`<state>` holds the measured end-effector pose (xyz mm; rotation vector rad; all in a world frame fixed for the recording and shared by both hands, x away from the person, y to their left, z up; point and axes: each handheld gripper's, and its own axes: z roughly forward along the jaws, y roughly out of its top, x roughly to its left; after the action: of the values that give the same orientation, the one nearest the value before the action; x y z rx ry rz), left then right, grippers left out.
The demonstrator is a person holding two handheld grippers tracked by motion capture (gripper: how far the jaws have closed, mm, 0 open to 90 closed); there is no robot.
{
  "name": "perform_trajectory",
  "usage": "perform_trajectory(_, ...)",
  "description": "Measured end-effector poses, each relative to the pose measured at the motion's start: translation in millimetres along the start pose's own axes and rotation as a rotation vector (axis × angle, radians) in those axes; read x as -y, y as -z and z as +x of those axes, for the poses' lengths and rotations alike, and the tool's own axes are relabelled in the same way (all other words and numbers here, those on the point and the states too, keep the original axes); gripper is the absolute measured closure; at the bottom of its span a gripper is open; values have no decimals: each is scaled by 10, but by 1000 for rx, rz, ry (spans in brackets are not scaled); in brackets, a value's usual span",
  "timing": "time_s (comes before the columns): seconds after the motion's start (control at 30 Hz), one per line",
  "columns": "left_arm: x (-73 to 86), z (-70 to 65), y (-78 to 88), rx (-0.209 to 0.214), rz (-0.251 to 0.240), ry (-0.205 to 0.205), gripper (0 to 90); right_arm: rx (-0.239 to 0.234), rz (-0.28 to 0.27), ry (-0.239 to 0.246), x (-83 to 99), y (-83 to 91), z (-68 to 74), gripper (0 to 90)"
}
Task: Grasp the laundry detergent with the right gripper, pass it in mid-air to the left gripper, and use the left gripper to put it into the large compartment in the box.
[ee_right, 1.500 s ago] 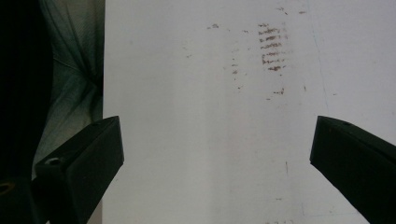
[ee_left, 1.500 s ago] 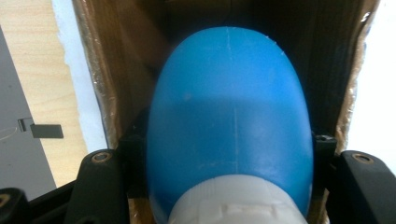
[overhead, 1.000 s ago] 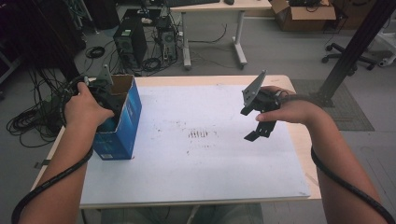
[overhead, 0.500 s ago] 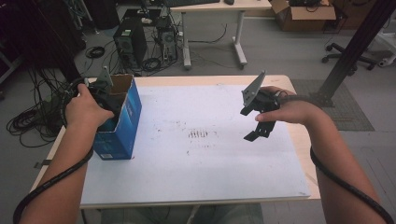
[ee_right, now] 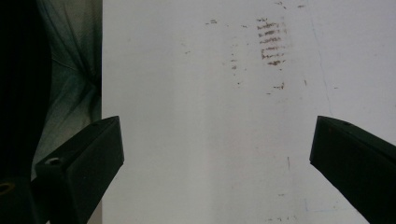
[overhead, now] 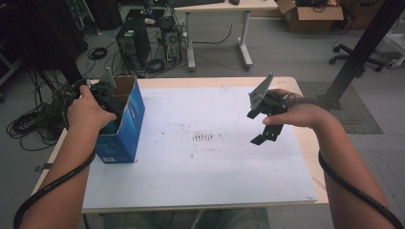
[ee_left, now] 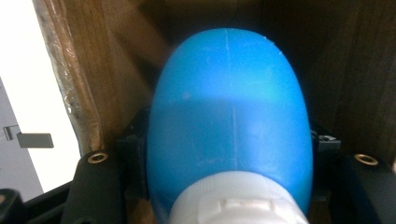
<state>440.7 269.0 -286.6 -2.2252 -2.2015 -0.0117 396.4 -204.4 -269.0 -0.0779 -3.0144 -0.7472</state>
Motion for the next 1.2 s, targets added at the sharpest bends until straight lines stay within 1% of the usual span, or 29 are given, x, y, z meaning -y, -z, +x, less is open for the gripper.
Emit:
perform_trajectory(0.07, 1, -2, -1, 3, 0, -3, 361, 1, -1, 1, 0, 0, 0, 29)
perform_trajectory(0.13, 1, 1, 2, 9, 0, -1, 333, 0, -2, 1, 0, 0, 1, 30)
perform_trajectory(0.23, 2, -9, -4, 8, 3, -4, 319, 0, -2, 0, 4, 0, 2, 30)
perform_trajectory(0.53, 8, -26, 32, -1, -4, -2, 319, 2, -5, -3, 19, 8, 8, 29)
perform_trajectory(0.7, 22, -33, 89, 1, -6, -2, 316, 3, -8, -3, 20, 15, 15, 30)
perform_trajectory(0.73, 25, -35, 105, 3, -8, 3, 308, 3, -7, -2, 20, 17, 16, 29)
perform_trajectory(0.87, 42, -44, 178, 2, -18, 1, 294, 6, -12, 3, 19, 32, 22, 29)
perform_trajectory(0.93, 51, -46, 219, -10, -22, 2, 283, 9, -15, 5, 20, 41, 25, 28)
perform_trajectory(0.97, 56, -44, 239, -9, -27, -3, 281, 9, -15, 2, 20, 44, 28, 29)
perform_trajectory(1.1, 74, -46, 285, -9, -32, 6, 278, 10, -19, 4, 20, 57, 35, 30)
perform_trajectory(1.2, 84, -41, 314, -12, -35, 4, 275, 13, -22, 7, 21, 62, 36, 29)
